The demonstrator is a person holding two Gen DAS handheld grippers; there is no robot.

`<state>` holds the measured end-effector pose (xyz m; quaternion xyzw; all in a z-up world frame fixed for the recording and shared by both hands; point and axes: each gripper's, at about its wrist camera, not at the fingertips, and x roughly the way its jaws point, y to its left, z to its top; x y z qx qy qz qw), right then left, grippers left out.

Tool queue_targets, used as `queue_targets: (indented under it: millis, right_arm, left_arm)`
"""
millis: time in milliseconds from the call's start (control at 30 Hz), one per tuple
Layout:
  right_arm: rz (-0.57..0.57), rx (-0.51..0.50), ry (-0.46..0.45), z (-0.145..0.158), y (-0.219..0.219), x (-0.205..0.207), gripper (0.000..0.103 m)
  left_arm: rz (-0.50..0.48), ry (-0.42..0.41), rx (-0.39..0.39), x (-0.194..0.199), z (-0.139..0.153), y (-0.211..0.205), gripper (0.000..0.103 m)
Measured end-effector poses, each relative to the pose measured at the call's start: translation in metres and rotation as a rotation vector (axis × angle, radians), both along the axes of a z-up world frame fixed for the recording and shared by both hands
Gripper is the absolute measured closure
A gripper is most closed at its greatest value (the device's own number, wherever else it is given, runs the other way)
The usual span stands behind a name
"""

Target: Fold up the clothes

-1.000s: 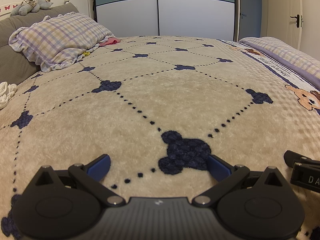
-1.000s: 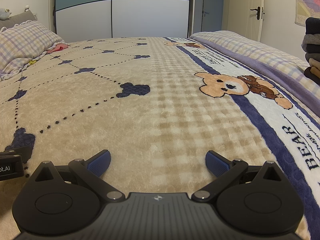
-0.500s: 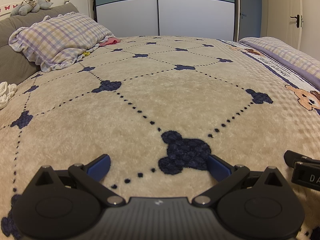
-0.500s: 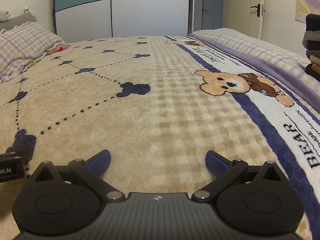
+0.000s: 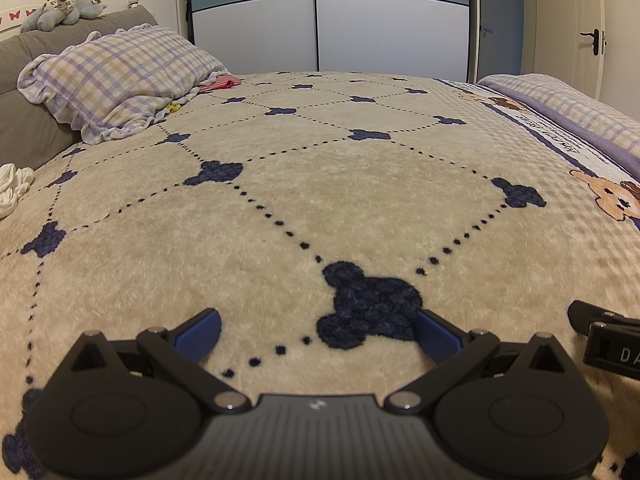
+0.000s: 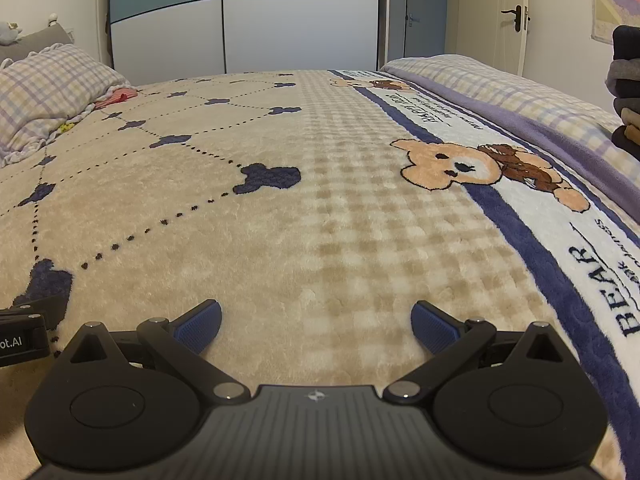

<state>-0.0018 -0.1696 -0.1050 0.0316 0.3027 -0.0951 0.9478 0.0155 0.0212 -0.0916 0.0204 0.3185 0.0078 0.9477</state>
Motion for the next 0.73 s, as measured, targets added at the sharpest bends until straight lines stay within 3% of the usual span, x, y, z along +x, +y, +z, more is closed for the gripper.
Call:
queue_targets:
  millis: [733]
  right_arm:
    - [0.001,0.001,0.001,0.0005,-0.0031,0.0004,0.0]
  left_arm:
    - [0.001,-0.003,0.001,0.0017,0.0,-0.0026,0.0]
